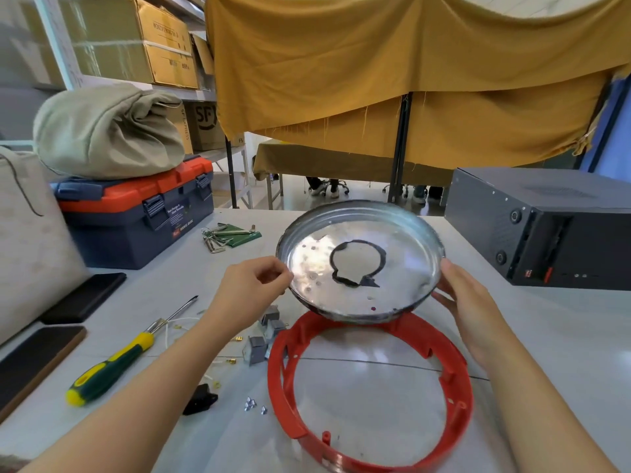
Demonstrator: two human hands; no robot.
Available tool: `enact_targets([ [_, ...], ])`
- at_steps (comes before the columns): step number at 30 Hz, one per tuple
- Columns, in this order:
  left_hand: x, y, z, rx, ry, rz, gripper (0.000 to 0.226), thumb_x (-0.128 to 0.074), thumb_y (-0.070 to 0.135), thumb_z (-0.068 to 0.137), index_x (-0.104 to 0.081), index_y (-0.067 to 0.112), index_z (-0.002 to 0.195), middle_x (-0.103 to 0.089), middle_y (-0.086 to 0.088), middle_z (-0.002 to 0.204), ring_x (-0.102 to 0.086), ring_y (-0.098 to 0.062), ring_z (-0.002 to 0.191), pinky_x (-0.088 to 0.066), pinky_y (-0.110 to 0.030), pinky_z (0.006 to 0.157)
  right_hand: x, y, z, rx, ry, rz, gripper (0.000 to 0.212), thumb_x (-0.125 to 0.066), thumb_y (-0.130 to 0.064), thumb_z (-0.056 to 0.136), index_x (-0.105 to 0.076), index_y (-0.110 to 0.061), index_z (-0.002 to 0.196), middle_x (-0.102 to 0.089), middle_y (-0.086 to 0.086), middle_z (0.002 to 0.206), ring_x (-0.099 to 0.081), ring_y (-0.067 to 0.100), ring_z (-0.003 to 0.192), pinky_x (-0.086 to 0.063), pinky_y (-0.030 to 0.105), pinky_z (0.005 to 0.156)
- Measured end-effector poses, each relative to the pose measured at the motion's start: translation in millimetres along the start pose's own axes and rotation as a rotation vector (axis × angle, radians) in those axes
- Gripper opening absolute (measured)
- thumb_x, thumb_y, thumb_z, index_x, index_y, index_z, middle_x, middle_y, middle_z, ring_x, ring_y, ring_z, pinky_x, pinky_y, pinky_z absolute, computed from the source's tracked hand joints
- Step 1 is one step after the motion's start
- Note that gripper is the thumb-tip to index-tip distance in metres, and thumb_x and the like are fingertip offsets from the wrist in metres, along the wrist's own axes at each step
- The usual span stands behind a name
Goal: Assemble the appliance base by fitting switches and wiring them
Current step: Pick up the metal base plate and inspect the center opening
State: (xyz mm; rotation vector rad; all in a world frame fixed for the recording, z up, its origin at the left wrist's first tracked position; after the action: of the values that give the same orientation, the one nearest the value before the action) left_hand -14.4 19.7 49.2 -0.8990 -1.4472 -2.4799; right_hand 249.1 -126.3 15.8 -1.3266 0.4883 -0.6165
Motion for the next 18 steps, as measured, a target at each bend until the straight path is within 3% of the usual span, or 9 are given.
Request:
enact_targets([
  [3,8.0,3.5,-11.0,-0.042,0.01,-0.002,0.01,-0.066,0.018,0.084,-0.069,0.021,0.075,-0.07,0.003,0.068,-0.062,-0.01,0.066,-0.047,-0.013,0.061,-4.6,-21.0,-13.4,0.075,-0.001,0.029,0.023,-0.047,-0.028,0.097,-0.065,-0.025,0.112,-0.07,-0.006,0.106,-0.062,0.011,0.103,-0.046,0.028,0.091],
  [5,10.8,4.5,-16.8,-0.038,0.003,-0.046,0.008,-0.067,0.015,0.083,-0.066,0.023,0.08,-0.069,0.003,0.07,-0.063,-0.009,0.065,-0.052,-0.02,0.064,-5.9,-31.4,-23.1,0.131,0.021,0.023,0.024,-0.048,-0.019,0.096,-0.065,-0.03,0.11,-0.071,-0.009,0.102,-0.064,0.006,0.097,-0.048,0.024,0.084],
  [9,12.8,2.4,-27.2,0.103,0.007,-0.272,0.031,-0.07,0.015,0.081,-0.047,0.026,0.098,-0.07,-0.002,0.08,-0.07,-0.018,0.064,-0.06,-0.035,0.064,-5.9,-40.0,-42.0,0.199,0.107,-0.047,0.029,-0.046,-0.017,0.096,-0.062,-0.03,0.116,-0.07,-0.016,0.093,-0.064,0.0,0.087,-0.046,0.022,0.077],
  [14,16.2,-1.7,-34.7,0.234,-0.064,-0.493,0.043,-0.066,0.012,0.085,-0.047,0.019,0.123,-0.067,-0.01,0.099,-0.071,-0.022,0.066,-0.059,-0.029,0.061,-3.3,-41.0,-59.7,0.156,0.123,-0.121,0.029,-0.045,-0.019,0.092,-0.068,-0.036,0.095,-0.071,-0.007,0.089,-0.065,0.011,0.089,-0.051,0.031,0.079],
  [16,16.3,-1.2,-37.3,0.243,-0.13,-0.499,0.036,-0.061,0.012,0.089,-0.053,0.016,0.123,-0.069,-0.012,0.096,-0.068,-0.023,0.06,-0.057,-0.027,0.056,-4.3,-39.9,-64.1,0.109,0.098,-0.109,0.037,-0.045,-0.016,0.091,-0.069,-0.043,0.085,-0.071,-0.011,0.084,-0.066,0.003,0.08,-0.052,0.024,0.069],
  [18,17.1,-0.6,-41.2,0.255,-0.165,-0.495,0.028,-0.059,0.011,0.091,-0.057,0.013,0.118,-0.069,-0.015,0.086,-0.065,-0.023,0.054,-0.054,-0.024,0.05,-4.7,-37.8,-67.8,0.051,0.083,-0.084,0.035,-0.046,-0.011,0.088,-0.07,-0.035,0.082,-0.07,-0.012,0.074,-0.064,0.0,0.065,-0.048,0.023,0.061],
])
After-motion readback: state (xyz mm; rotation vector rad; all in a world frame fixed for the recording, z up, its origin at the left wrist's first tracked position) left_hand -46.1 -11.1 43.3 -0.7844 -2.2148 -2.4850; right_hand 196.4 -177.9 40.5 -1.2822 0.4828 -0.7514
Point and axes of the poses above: each hand's wrist, its own z-axis towards the middle knuckle, its own x-axis out of the back of the hand, y = z × x, the point moved 4 cm from there along z, towards the middle knuckle
